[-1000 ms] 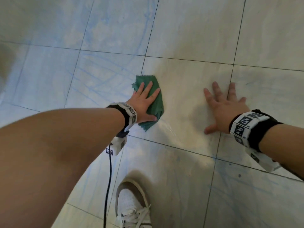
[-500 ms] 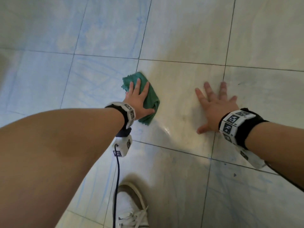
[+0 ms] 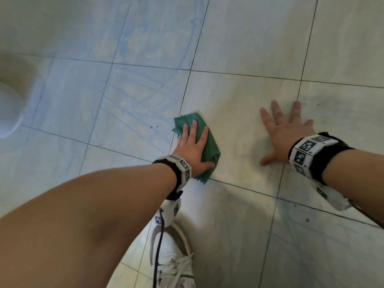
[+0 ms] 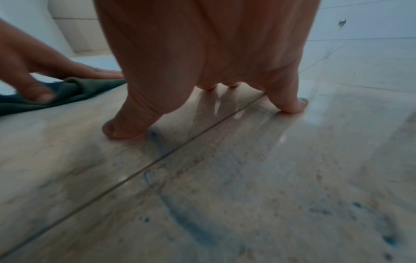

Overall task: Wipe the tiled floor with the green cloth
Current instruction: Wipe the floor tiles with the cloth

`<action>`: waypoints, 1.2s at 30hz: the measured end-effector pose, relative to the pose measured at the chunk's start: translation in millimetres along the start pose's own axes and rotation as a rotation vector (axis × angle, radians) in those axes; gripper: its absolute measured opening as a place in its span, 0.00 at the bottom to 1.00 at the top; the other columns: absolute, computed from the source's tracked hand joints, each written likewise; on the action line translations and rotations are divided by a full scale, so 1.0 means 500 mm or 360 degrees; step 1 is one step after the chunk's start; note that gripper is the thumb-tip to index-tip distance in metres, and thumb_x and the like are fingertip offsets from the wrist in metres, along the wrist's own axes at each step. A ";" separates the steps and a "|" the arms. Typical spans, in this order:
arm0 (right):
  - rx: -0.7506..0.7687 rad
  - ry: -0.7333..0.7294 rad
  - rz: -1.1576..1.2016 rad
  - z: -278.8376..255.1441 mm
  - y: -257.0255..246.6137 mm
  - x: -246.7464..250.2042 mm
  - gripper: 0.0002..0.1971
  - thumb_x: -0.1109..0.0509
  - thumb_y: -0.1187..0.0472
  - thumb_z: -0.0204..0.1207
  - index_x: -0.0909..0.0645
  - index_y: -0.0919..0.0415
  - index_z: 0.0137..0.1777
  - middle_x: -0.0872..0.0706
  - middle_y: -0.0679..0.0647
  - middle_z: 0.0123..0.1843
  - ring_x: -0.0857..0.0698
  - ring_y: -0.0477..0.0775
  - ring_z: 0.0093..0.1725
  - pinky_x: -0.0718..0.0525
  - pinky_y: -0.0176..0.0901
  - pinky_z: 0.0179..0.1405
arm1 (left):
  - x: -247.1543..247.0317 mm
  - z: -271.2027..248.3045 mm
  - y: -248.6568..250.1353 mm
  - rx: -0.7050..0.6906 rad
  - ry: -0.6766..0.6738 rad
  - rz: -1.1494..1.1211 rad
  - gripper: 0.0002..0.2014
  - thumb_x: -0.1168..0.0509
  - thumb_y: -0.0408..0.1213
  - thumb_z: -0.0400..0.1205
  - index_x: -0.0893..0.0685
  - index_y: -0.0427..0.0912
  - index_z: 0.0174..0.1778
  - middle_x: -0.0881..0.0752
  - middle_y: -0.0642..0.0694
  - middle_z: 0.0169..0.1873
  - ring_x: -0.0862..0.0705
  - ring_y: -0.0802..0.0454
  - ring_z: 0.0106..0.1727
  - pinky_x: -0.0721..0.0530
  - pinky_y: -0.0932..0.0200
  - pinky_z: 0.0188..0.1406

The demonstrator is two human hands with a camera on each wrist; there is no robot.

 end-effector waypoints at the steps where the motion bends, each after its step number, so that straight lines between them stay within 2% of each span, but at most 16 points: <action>1: -0.0004 -0.0007 0.0006 0.001 0.001 0.000 0.75 0.20 0.28 0.57 0.78 0.45 0.83 0.82 0.48 0.83 0.74 0.77 0.81 0.47 0.84 0.77 | 0.016 0.018 0.013 -0.0005 0.0028 -0.0012 0.57 0.33 0.64 0.77 0.70 0.51 0.85 0.75 0.41 0.82 0.73 0.34 0.83 0.61 0.35 0.82; 8: -0.0008 0.0010 -0.0009 0.008 0.002 0.000 0.76 0.19 0.28 0.56 0.78 0.45 0.83 0.82 0.49 0.83 0.73 0.77 0.82 0.46 0.84 0.77 | 0.125 0.138 0.065 -0.0027 0.0137 0.0026 0.55 0.35 0.66 0.77 0.68 0.51 0.86 0.71 0.40 0.84 0.69 0.34 0.84 0.57 0.35 0.83; 14: -0.0003 0.0018 -0.0022 0.014 0.006 -0.007 0.76 0.20 0.28 0.56 0.79 0.45 0.83 0.82 0.49 0.83 0.73 0.78 0.82 0.44 0.84 0.77 | 0.198 0.199 0.038 0.0162 0.0236 -0.0039 0.55 0.35 0.67 0.77 0.66 0.51 0.86 0.68 0.40 0.85 0.66 0.33 0.85 0.55 0.35 0.83; 16: -0.0008 0.0013 -0.0021 0.015 0.006 -0.009 0.76 0.20 0.27 0.56 0.80 0.45 0.83 0.82 0.49 0.83 0.73 0.77 0.82 0.44 0.83 0.77 | 0.202 0.198 0.037 0.0164 0.0237 -0.0010 0.55 0.35 0.66 0.78 0.65 0.50 0.87 0.68 0.39 0.85 0.65 0.33 0.85 0.54 0.34 0.83; 20: 0.0006 0.0015 -0.0012 0.015 0.010 -0.012 0.75 0.21 0.27 0.57 0.80 0.45 0.83 0.82 0.48 0.83 0.74 0.77 0.82 0.46 0.82 0.78 | 0.168 0.162 0.055 -0.0065 0.0157 0.0119 0.55 0.34 0.64 0.78 0.67 0.50 0.86 0.70 0.40 0.84 0.69 0.34 0.84 0.56 0.33 0.83; 24: 0.0045 0.0044 -0.0005 0.004 0.010 -0.016 0.73 0.22 0.27 0.59 0.78 0.46 0.84 0.81 0.49 0.84 0.73 0.75 0.82 0.48 0.81 0.79 | 0.095 0.077 0.030 -0.0306 0.0024 0.0258 0.58 0.30 0.62 0.76 0.70 0.53 0.85 0.74 0.43 0.83 0.72 0.37 0.83 0.59 0.34 0.83; 28: 0.0065 0.0078 -0.0010 -0.002 0.009 -0.018 0.72 0.24 0.25 0.59 0.78 0.47 0.84 0.80 0.50 0.84 0.73 0.75 0.82 0.49 0.82 0.79 | 0.024 -0.013 -0.070 -0.0255 -0.0118 0.0381 0.59 0.30 0.60 0.77 0.79 0.57 0.77 0.81 0.49 0.78 0.76 0.42 0.82 0.55 0.35 0.85; 30: 0.0071 0.0079 -0.0031 0.001 0.007 -0.016 0.72 0.25 0.24 0.59 0.78 0.47 0.84 0.80 0.50 0.84 0.73 0.75 0.83 0.49 0.81 0.79 | 0.010 -0.032 -0.090 -0.0184 -0.0134 0.0353 0.58 0.30 0.60 0.78 0.77 0.56 0.78 0.81 0.49 0.78 0.76 0.41 0.82 0.52 0.35 0.85; 33: 0.0071 0.0067 -0.0045 0.000 0.008 -0.014 0.72 0.24 0.25 0.60 0.78 0.47 0.84 0.80 0.49 0.84 0.73 0.74 0.83 0.50 0.81 0.80 | 0.012 -0.023 -0.051 -0.0131 -0.0088 0.0239 0.58 0.30 0.59 0.77 0.71 0.51 0.84 0.77 0.44 0.82 0.75 0.36 0.82 0.53 0.32 0.84; 36: 0.0113 0.0110 -0.0028 -0.004 0.016 -0.013 0.70 0.23 0.27 0.61 0.75 0.46 0.85 0.78 0.48 0.85 0.72 0.71 0.84 0.51 0.77 0.82 | 0.002 -0.012 0.032 -0.0177 -0.0080 0.0293 0.59 0.30 0.61 0.77 0.71 0.49 0.84 0.76 0.40 0.82 0.74 0.33 0.82 0.57 0.30 0.83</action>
Point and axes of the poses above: each hand's wrist, its own z-axis towards the middle knuckle, its own x-axis out of the back of the hand, y = z × x, the point moved 10 cm from there along z, towards the middle knuckle
